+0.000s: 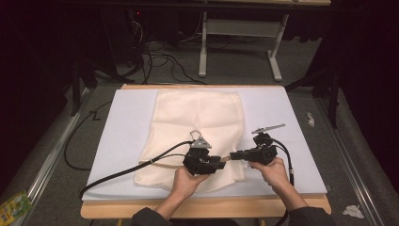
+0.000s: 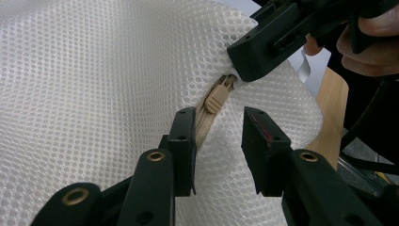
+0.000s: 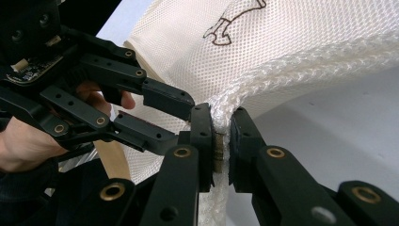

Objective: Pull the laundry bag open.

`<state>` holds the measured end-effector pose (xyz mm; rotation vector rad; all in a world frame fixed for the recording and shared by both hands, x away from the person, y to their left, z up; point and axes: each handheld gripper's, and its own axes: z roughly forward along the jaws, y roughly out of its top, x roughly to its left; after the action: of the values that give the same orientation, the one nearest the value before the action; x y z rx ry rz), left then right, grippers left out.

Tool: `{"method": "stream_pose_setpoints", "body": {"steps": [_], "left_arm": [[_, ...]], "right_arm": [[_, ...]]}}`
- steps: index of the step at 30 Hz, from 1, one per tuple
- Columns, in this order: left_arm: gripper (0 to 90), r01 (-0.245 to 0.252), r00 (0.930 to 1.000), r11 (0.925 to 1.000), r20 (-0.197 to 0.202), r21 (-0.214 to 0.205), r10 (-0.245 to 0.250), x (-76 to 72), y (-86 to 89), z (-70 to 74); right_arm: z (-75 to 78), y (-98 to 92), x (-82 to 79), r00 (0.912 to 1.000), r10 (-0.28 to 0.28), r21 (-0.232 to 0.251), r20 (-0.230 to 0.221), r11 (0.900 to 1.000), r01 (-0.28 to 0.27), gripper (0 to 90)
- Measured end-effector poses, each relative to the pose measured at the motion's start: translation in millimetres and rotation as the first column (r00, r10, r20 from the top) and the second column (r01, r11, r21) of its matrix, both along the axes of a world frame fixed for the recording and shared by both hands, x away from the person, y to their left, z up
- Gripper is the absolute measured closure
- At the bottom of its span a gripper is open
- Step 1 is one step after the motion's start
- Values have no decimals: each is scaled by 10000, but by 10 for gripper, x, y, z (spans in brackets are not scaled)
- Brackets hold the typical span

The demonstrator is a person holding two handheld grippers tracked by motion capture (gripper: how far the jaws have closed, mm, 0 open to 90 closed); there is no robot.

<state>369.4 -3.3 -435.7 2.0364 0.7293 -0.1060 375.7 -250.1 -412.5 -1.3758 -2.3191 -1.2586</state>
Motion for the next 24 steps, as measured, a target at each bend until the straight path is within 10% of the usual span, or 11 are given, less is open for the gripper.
{"method": "stream_pose_setpoints", "body": {"steps": [24], "left_arm": [[804,209,9998,9986,-17,-494,-210,37,-20,-56]], "right_arm": [[-28,91,-1,9997,245,123,51,9996,-245,839]]}}
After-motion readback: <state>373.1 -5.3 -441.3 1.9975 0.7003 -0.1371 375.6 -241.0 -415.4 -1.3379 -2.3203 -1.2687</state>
